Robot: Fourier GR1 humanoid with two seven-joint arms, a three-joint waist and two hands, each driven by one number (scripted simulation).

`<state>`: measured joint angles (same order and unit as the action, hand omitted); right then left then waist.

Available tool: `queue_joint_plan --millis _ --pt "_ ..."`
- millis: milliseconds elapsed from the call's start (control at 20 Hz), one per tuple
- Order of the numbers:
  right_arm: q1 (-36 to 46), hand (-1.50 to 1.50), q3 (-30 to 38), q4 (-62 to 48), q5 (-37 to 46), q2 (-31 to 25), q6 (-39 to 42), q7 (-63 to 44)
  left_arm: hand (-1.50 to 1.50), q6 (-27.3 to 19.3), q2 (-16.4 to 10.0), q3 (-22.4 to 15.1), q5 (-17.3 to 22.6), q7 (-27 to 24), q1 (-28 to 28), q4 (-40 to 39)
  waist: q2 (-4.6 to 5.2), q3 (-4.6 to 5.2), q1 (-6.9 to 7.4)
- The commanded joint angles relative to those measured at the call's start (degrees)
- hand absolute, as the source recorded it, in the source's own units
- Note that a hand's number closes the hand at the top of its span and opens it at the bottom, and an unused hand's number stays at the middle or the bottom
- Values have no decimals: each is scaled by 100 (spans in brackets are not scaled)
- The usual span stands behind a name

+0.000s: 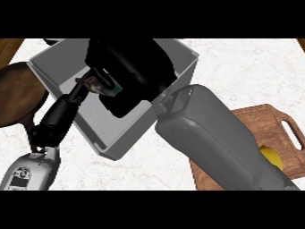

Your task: Pick the eggplant from the cutting board and place it in the cardboard box

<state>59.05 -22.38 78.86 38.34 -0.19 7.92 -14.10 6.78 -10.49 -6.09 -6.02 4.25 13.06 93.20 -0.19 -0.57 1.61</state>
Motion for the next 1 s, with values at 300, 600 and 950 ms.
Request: queue_joint_plan --millis 300,600,950 --pt "445 150 -649 -2366 -81 19 -1190 564 0 195 332 -145 107 105 153 -538 106 68 102" --pt "490 -150 -715 -3098 -1494 19 -1171 403 0 176 510 -425 -90 290 62 -303 122 65 287" --pt "547 -150 -177 -3598 -2608 19 -1543 1580 0 376 392 -95 116 235 174 -514 148 60 231"
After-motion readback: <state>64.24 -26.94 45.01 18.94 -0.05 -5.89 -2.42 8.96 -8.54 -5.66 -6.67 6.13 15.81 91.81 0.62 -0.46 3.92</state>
